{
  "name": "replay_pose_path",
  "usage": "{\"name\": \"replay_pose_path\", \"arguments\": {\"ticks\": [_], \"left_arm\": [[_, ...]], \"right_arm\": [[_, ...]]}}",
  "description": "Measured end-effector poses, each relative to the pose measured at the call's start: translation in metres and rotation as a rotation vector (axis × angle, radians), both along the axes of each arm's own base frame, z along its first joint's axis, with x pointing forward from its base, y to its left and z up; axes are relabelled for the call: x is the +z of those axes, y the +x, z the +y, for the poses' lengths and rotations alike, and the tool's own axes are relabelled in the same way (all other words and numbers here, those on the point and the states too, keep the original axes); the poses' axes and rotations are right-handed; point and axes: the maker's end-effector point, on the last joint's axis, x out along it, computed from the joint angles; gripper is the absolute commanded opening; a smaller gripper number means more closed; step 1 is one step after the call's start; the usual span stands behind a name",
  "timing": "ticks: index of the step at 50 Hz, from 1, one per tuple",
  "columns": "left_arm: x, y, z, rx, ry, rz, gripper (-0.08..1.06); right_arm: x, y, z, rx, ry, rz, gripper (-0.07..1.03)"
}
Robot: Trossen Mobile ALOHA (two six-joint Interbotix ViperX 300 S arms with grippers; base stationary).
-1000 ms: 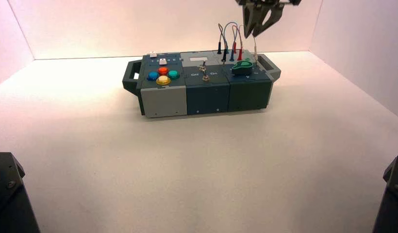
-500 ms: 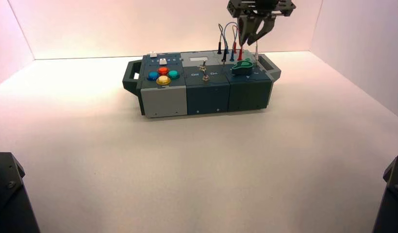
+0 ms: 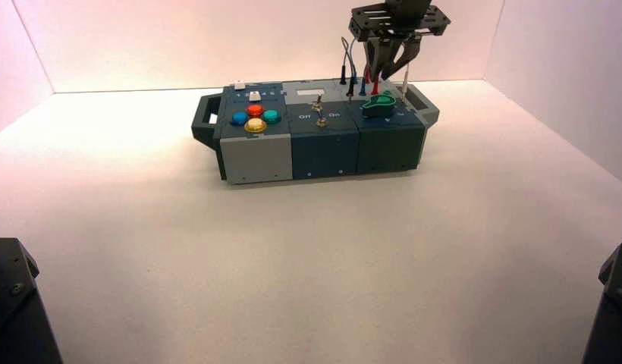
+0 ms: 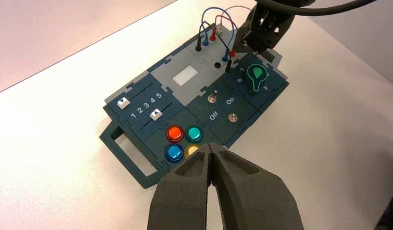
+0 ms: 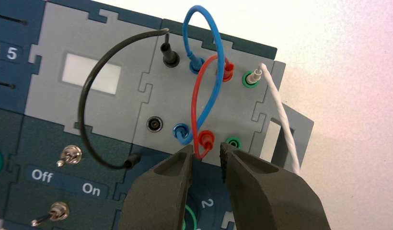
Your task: Pull the red wire.
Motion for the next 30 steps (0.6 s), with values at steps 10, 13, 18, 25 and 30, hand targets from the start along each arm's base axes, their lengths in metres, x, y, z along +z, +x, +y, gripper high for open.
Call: {"name": "replay_pose_path", "arguments": {"ticks": [10, 13, 18, 25, 30], "left_arm": [[0.000, 0.000, 0.000, -0.002, 0.000, 0.001, -0.03], [0.000, 0.000, 0.000, -0.001, 0.000, 0.001, -0.03], [-0.001, 0.000, -0.001, -0.002, 0.001, 0.004, -0.03], [-0.003, 0.000, 0.000, -0.001, 0.003, 0.010, -0.03], [-0.003, 0.000, 0.000, -0.001, 0.004, 0.011, -0.03]], "right_arm": [[-0.002, 0.006, -0.001, 0.010, -0.025, 0.013, 0.32], [-0.002, 0.008, 0.000, 0.015, -0.034, 0.020, 0.32], [-0.004, 0.009, -0.002, 0.017, -0.046, 0.032, 0.32], [-0.008, 0.010, -0.001, 0.023, -0.058, 0.045, 0.32], [-0.009, 0.012, -0.002, 0.025, -0.063, 0.048, 0.32]]}}
